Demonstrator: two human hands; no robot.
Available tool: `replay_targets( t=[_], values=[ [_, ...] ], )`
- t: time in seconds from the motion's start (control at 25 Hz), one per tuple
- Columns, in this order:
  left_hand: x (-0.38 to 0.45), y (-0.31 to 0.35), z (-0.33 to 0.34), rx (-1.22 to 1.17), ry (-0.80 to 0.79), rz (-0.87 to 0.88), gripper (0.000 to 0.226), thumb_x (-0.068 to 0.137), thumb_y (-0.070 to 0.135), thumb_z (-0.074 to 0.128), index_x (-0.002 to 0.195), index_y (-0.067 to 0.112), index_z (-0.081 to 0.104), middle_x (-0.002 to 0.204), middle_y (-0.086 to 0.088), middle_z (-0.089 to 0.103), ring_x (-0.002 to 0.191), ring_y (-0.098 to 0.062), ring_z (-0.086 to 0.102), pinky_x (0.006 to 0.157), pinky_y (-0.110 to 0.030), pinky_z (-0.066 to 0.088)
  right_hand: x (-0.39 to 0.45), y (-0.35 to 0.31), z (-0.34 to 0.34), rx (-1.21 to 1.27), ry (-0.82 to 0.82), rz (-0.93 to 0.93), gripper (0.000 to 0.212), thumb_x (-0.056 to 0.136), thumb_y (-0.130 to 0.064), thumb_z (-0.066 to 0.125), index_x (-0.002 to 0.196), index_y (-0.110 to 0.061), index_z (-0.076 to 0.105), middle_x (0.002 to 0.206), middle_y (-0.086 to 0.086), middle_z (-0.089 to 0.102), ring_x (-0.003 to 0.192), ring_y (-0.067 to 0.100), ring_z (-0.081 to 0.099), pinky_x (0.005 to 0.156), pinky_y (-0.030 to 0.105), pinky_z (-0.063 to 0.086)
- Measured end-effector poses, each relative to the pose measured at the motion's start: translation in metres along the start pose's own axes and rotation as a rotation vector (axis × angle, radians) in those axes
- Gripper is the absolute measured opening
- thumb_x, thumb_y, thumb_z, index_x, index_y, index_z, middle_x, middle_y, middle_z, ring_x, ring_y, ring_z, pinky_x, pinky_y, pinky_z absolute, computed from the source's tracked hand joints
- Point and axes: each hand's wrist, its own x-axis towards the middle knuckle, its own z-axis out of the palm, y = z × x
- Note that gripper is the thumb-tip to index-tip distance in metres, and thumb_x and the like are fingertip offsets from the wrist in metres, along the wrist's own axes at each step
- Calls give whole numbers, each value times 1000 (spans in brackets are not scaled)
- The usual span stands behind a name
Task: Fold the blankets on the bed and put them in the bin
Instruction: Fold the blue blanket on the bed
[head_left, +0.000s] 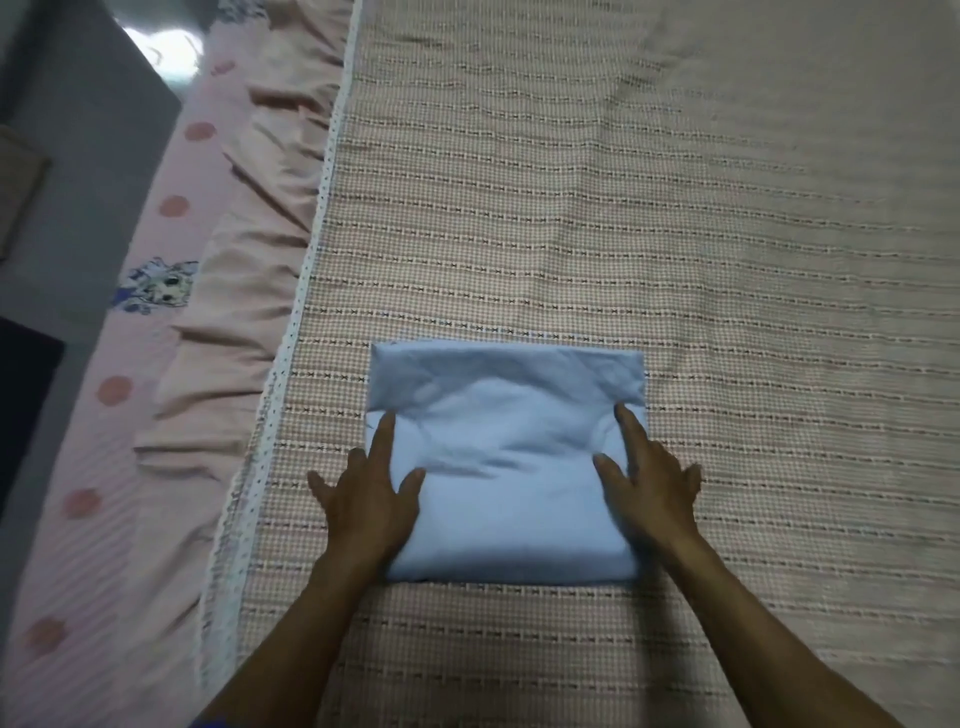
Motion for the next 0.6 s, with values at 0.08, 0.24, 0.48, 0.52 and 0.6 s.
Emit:
replay_targets(
  t=[0.08,0.24,0.48,0.52,0.6],
  values=[
    [3,8,-5,-64,18,23,67,96,25,47,154,29,13,140,-14,47,132,-28,38,115,-56,-5,-3,-3,-6,57,95,-47,54,98,-38,45,150,-35,30,132,8,57,126,28,48,115,62,2],
    [-43,9,-53,-33,154,42,68,95,17,46,154,28,14,141,-12,48,133,-25,40,115,-55,-7,-46,-39,-39,68,223,-163,53,99,-26,51,150,-30,35,144,15,48,141,29,34,115,59,-4],
    [-164,-66,-215,48,264,-162,71,95,22,48,154,28,9,137,-10,47,122,-24,50,114,-57,-2,-155,-180,-101,15,174,-382,57,99,-25,51,152,-32,30,144,17,47,144,29,28,115,57,-7],
    [-183,-89,-237,38,298,-200,73,93,20,52,154,27,12,137,-10,48,122,-25,51,114,-60,3,-177,-209,-102,20,149,-411,58,99,-25,52,152,-34,30,145,16,47,145,28,28,115,56,-8],
    [-209,-146,-279,-23,453,-241,79,83,14,65,152,24,26,132,-13,55,116,-29,58,108,-67,16,-216,-277,-98,21,101,-475,60,98,-26,53,151,-38,29,147,13,45,145,26,28,116,55,-8]
  ],
)
